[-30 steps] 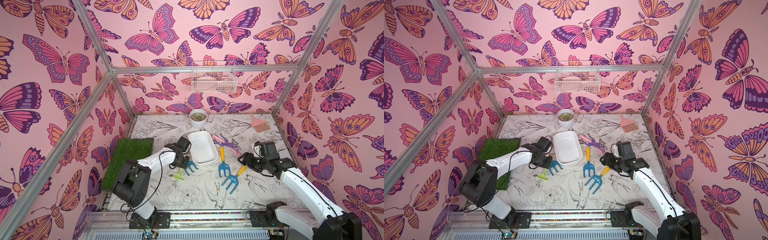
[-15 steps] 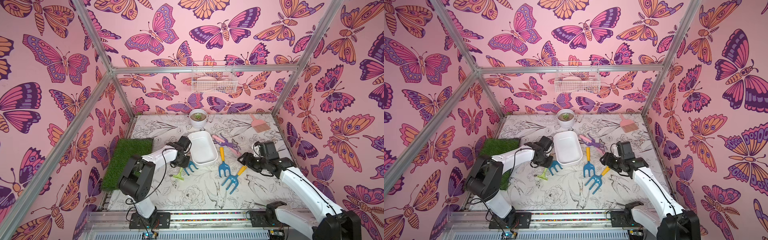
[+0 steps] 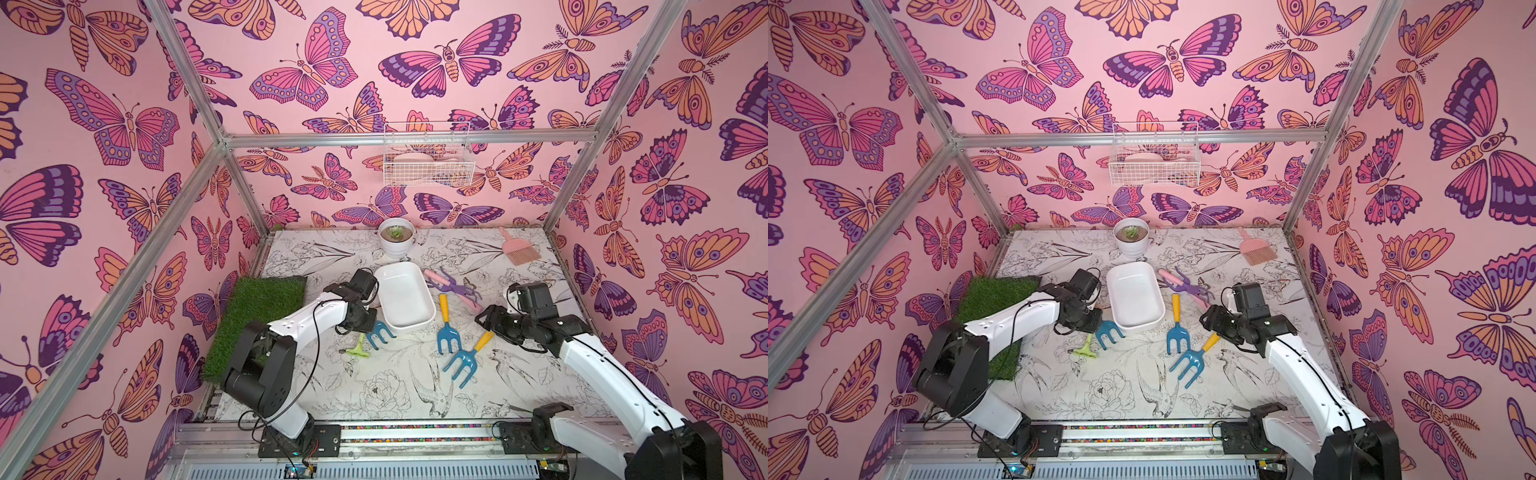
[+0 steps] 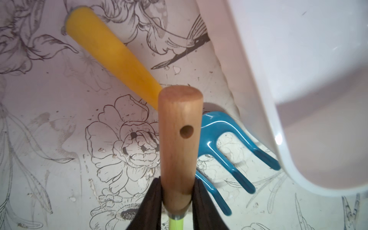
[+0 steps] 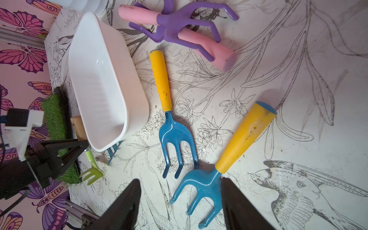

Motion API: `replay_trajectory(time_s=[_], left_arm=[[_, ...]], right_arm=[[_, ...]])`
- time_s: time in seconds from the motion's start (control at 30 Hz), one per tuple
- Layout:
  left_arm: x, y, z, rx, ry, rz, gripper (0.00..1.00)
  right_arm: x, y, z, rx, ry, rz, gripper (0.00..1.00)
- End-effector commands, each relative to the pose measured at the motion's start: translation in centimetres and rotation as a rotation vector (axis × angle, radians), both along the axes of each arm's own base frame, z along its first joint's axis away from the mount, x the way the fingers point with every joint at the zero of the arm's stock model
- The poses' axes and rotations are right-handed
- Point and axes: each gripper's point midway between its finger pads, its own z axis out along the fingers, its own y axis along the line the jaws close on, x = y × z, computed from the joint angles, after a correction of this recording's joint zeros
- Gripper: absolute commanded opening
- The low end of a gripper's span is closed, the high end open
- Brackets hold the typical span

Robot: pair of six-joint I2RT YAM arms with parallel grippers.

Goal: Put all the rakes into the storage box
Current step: Pick up the rake at the center of the board, then place the rake in the storage box.

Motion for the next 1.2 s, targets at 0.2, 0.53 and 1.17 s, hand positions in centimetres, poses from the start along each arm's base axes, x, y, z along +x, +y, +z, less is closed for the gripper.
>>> replay_trajectory(time_s=[0.2, 0.53, 1.17], left_arm=[[-1.9, 1.5, 4.8, -0.058, -0.065, 0.094, 0.01], [0.4, -1.5, 11.7, -0.256, -0.154, 0.149, 0.0], [8.1, -9.0, 12.6, -0.501, -0.112, 0.335, 0.0]], right_arm=[[0.7, 0.2, 2.6, -0.038, -0.058, 0.055, 0.67], [1.6, 3.2, 4.9, -0.103, -0.105, 0.173, 0.66], [2.5, 7.2, 6.4, -0.132, -0.124, 0.25, 0.66]])
